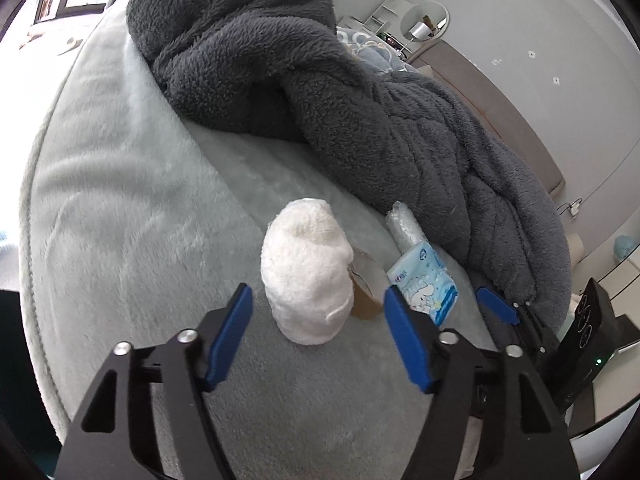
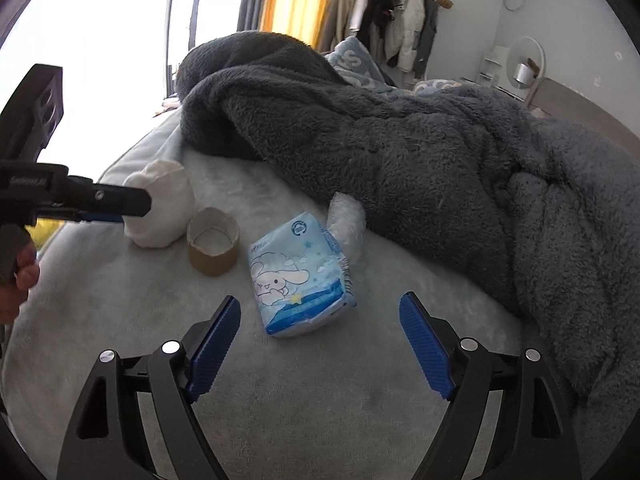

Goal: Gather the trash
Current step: 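Close the left tool on the white sock while the right tool grasps the diaper pack, then carry the sock and diaper pack with both tools over the teal bin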

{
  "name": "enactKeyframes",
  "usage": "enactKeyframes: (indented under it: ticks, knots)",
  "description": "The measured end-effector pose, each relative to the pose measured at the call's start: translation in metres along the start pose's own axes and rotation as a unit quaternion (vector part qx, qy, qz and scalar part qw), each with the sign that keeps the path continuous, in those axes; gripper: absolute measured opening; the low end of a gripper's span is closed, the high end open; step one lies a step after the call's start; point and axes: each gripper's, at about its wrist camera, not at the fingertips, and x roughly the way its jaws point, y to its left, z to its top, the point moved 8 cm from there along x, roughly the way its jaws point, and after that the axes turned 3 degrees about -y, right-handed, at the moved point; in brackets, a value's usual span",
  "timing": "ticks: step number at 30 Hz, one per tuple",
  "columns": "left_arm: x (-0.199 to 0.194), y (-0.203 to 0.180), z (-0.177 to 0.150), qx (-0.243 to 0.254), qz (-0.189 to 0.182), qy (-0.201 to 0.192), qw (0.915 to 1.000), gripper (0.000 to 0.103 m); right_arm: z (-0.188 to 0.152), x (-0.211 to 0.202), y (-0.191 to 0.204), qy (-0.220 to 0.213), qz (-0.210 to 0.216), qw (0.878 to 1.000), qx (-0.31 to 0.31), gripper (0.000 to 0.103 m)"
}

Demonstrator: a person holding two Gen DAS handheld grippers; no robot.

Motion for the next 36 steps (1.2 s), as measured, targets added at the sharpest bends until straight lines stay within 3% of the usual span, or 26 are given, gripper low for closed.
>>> enactKeyframes:
  ticks: [2, 4, 8, 20, 22, 24, 27, 36]
  knots:
    - [0.003, -0.004, 0.0, 0.018, 0.011, -0.003, 0.9998, 0.049, -0.003, 0.005, 0.004, 0.012, -0.006, 1.0, -0.016, 0.085]
    - [0.005, -0.005, -0.001, 0.037, 0.023, -0.002, 0.9991, 0.039, -0.005, 0.011, 0.009, 0.024, -0.002, 0.999, -0.022, 0.085]
    - [0.005, -0.006, -0.002, 0.052, 0.035, -0.007, 0.998, 0.033, -0.007, 0.018, 0.017, 0.034, -0.011, 0.999, -0.038, 0.085]
    - [-0.014, 0.0, -0.003, 0.076, 0.051, -0.03, 0.9953, 0.032, 0.0, 0.035, 0.02, 0.047, -0.038, 0.997, -0.041, 0.085]
    - [-0.02, 0.003, -0.002, 0.082, 0.056, -0.033, 0.9946, 0.032, 0.0, 0.037, 0.02, 0.053, -0.036, 0.997, -0.037, 0.077]
    - [-0.025, 0.006, 0.0, 0.085, 0.058, -0.038, 0.994, 0.032, 0.0, 0.041, 0.02, 0.062, -0.037, 0.997, -0.032, 0.062]
    - [-0.032, 0.009, 0.005, 0.087, 0.06, -0.046, 0.9933, 0.032, 0.001, 0.044, 0.019, 0.066, -0.035, 0.997, -0.016, 0.058]
    - [-0.058, 0.014, 0.012, 0.107, 0.075, -0.076, 0.9886, 0.032, 0.01, 0.031, 0.025, 0.055, -0.042, 0.997, 0.015, 0.057]
